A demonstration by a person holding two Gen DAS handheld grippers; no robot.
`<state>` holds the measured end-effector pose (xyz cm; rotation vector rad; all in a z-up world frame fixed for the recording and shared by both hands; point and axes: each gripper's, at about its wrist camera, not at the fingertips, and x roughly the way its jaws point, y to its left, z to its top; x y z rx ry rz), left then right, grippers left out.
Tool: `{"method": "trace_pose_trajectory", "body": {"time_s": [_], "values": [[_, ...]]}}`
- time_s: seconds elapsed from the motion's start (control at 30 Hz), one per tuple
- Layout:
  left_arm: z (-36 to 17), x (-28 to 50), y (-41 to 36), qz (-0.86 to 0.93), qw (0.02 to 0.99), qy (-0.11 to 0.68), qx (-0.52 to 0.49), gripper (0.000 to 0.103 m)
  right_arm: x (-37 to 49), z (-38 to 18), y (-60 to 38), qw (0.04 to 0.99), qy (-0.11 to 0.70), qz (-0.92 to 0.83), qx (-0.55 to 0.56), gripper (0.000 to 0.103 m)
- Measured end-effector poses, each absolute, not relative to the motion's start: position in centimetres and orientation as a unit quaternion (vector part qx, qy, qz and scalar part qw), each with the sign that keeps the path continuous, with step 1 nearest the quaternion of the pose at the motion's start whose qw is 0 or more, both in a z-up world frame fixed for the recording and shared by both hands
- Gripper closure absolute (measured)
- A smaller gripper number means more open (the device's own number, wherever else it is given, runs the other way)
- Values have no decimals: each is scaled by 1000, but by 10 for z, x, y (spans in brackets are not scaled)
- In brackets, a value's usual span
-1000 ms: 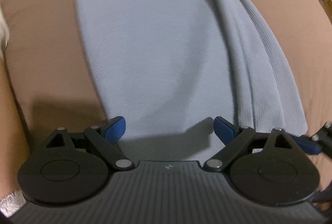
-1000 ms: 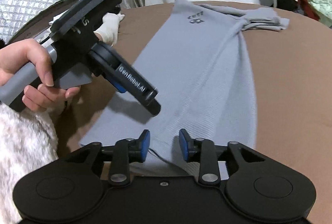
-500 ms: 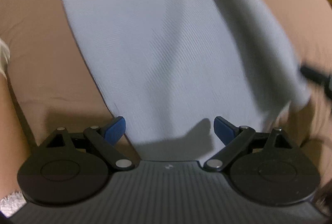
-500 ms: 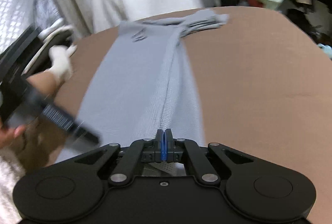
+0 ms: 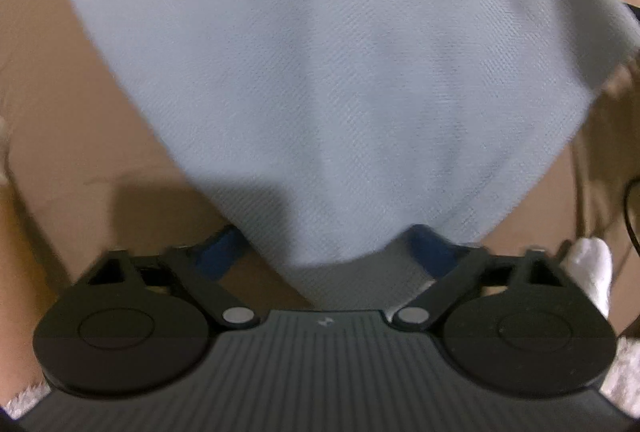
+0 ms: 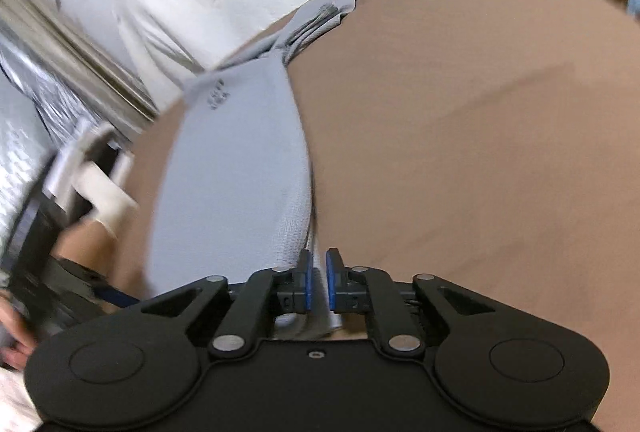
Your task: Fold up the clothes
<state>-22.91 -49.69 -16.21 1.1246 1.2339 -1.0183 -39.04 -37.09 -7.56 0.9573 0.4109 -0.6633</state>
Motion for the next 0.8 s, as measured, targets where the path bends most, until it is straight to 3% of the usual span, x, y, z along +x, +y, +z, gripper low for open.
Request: {"method": "trace_pose_trajectory", "body": {"time_s": [0.03, 0.07, 0.17, 0.33, 0.47, 0.63, 0.67, 0.7, 0.73, 0.8], "values": [[-160, -234, -496, -434, 559, 516, 483, 58, -389, -80, -373, 814, 192, -304, 457, 89], [-159, -238, -495, -436, 558, 509, 489, 71, -386, -83, -374, 812, 197, -302, 459, 89], [-154, -233, -491, -433, 564, 527, 466, 80, -378, -86, -373, 806, 201, -307, 464, 89], [-152, -232, -487, -435, 567, 540, 444, 83, -387, -85, -374, 800, 154, -292, 501, 86], [-150, -235, -485, -439, 570, 539, 438, 83, -396, -77, -371, 798, 128, -297, 509, 46], [-155, -245, -480, -433, 584, 525, 442, 84, -376, -80, -374, 813, 179, -287, 473, 46], [-156, -253, -481, -431, 587, 511, 456, 85, -366, -82, -373, 820, 202, -284, 455, 53], [-154, -262, -481, -431, 589, 495, 471, 86, -354, -86, -370, 824, 227, -290, 430, 85], [-152, -271, -481, -433, 591, 479, 483, 87, -342, -89, -365, 825, 257, -314, 393, 95], [-147, -276, -476, -440, 596, 466, 484, 88, -336, -88, -358, 827, 265, -337, 365, 96]]}}
